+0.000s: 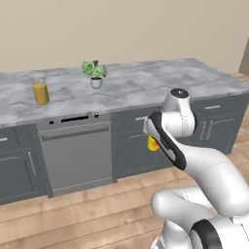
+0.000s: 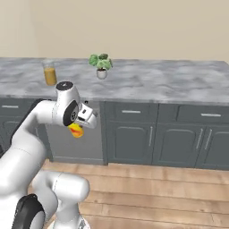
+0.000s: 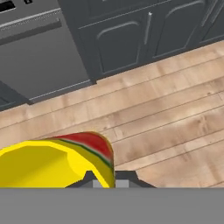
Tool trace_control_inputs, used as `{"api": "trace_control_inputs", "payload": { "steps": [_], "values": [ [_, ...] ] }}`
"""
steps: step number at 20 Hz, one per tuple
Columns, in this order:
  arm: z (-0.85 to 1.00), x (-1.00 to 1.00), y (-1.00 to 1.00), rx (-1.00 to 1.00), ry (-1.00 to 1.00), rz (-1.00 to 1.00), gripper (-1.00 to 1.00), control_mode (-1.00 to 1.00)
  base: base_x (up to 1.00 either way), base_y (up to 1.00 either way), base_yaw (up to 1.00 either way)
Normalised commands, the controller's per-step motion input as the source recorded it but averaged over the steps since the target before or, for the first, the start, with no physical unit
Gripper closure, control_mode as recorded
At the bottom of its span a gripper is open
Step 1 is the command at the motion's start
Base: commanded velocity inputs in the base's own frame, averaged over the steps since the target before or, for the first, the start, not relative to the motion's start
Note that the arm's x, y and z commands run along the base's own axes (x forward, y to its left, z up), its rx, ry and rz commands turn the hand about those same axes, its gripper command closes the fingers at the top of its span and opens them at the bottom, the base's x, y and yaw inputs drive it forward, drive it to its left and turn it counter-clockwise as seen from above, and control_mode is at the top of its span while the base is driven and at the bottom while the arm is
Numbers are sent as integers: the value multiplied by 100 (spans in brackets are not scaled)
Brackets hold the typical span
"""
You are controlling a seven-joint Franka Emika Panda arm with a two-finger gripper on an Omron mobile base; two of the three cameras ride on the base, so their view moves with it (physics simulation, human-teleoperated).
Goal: Place the pitcher and cup on the dining counter for serving.
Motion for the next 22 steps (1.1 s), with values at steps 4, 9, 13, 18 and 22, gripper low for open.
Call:
{"api": "trace_control_inputs", "payload": {
  "steps": [4,9,13,18,22],
  "values": [
    [0,0,0,0,0,0,100,100,100,-39,20],
    [0,0,0,0,0,0,100,100,95,14,30],
    [0,0,0,0,0,0,100,100,77,60,20],
    [0,0,0,0,0,0,100,100,50,40,8],
    [0,0,0,0,0,0,100,100,34,58,0]
  ]
}}
